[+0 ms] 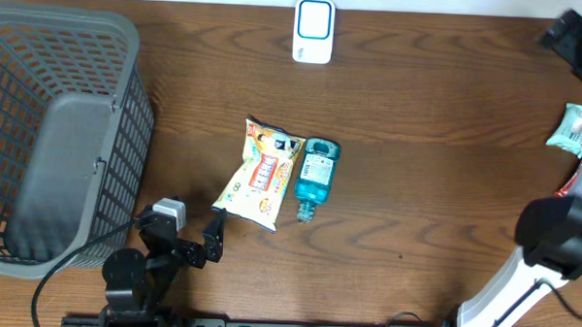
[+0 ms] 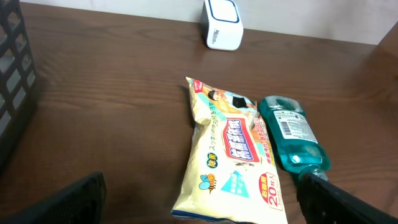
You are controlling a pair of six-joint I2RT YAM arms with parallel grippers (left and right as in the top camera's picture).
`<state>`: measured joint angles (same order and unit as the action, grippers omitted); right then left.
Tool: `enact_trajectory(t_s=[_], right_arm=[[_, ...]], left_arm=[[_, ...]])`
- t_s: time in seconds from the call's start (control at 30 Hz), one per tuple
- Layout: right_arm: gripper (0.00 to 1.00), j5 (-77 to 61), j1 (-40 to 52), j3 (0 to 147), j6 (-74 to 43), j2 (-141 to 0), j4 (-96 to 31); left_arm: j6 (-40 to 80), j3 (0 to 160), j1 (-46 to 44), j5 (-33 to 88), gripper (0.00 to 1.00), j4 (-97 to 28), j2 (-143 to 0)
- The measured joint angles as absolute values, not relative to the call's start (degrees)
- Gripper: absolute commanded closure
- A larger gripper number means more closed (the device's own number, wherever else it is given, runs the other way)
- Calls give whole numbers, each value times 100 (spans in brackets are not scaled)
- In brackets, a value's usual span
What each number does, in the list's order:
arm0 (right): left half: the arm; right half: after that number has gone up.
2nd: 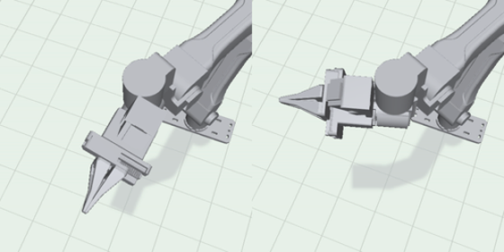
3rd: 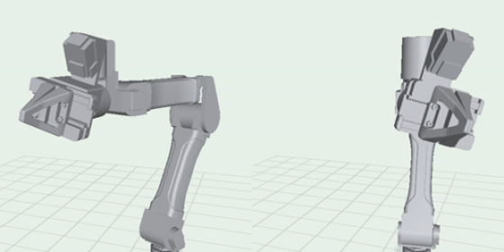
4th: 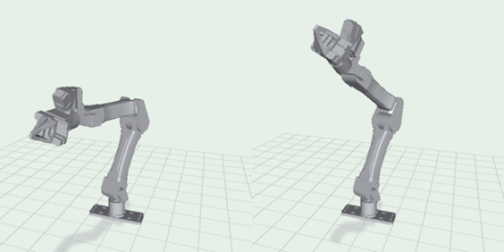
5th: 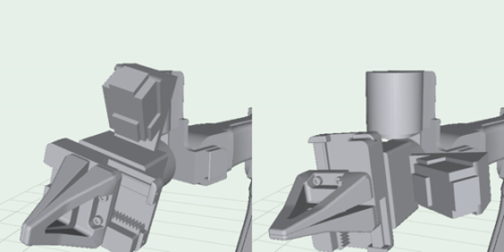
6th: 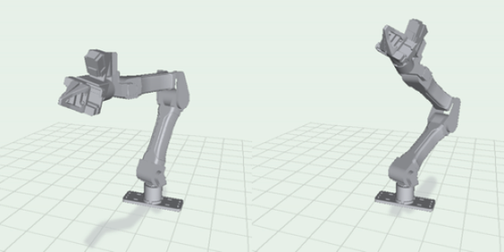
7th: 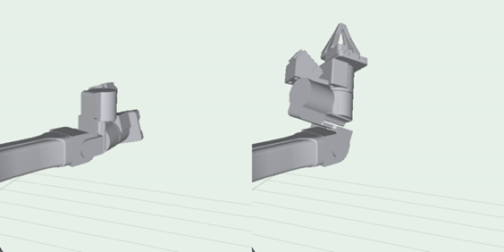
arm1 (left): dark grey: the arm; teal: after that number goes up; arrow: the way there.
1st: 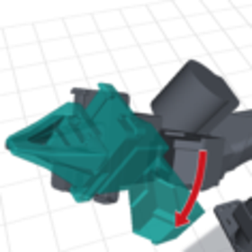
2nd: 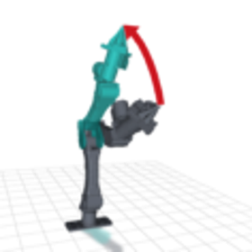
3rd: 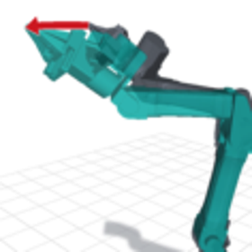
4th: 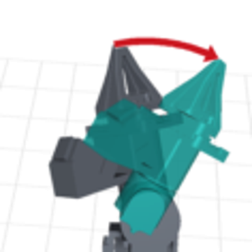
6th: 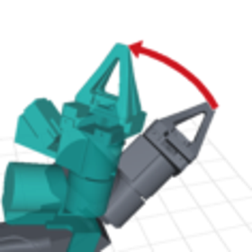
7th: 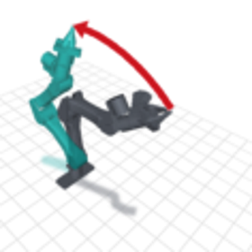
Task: Scan the item barcode
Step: 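Carry the wipes pack to the right edge and release it, then reach the right gripper down to the blue mouthwash bottle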
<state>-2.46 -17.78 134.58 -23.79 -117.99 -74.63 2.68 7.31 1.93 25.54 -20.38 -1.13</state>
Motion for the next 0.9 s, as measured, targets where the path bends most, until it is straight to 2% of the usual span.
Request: enact_trajectory(t_s=[0.23, 0.47, 0.63, 0.9], right_arm=[[1, -993, -408, 13345, -3260, -11808, -8326], [1, -1199, 1238, 12479, -3197, -12145, -8379], [1, -864, 2499, 11214, -3131, -12243, -7634], [1, 379, 3570, 10147, -3767, -12287, -7035]], left_arm=[[268, 731, 193, 2554, 2, -2038, -113], [268, 731, 193, 2554, 2, -2040, -113], [268, 731, 193, 2554, 2, -2040, -113], [268, 731, 193, 2554, 2, -2038, -113]])
